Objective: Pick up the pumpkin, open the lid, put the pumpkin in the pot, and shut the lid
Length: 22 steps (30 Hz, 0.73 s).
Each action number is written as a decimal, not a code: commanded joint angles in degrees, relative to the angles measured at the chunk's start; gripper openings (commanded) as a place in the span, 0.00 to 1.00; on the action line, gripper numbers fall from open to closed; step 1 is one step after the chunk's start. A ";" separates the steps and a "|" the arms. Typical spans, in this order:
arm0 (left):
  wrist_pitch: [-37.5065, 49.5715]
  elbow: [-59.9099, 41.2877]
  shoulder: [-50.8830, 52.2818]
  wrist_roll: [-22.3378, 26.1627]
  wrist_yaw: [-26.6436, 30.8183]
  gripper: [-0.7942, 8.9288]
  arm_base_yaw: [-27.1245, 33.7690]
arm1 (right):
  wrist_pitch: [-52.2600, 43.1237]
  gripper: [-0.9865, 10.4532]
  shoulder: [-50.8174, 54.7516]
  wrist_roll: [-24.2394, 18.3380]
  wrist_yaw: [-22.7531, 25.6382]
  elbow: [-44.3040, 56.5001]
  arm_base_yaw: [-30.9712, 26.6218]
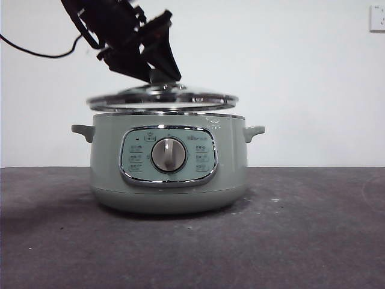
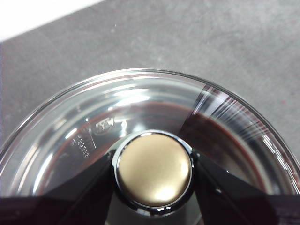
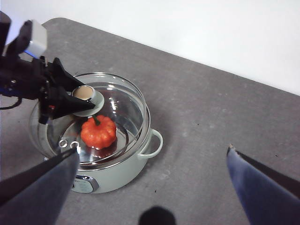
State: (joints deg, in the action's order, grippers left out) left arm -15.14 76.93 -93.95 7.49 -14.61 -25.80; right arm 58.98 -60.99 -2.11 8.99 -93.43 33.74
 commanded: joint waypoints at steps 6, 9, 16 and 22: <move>4.26 0.39 -0.42 0.48 -0.50 0.07 -0.17 | -0.11 0.58 0.02 0.74 -0.04 0.11 0.13; 4.31 0.39 -0.48 0.48 -0.50 0.07 -0.17 | -0.13 0.58 0.02 0.74 -0.07 0.11 0.13; 3.96 0.39 -0.61 0.46 -0.55 0.07 -0.26 | -0.13 0.58 -0.02 0.77 -0.07 0.11 0.13; 3.80 0.39 -1.68 0.46 -0.48 0.07 -1.01 | -0.11 0.58 -0.02 0.77 -0.07 0.11 0.13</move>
State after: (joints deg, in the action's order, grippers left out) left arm -13.54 76.93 -95.24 7.49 -14.57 -26.50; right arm 59.11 -60.99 -2.11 8.99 -93.43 33.74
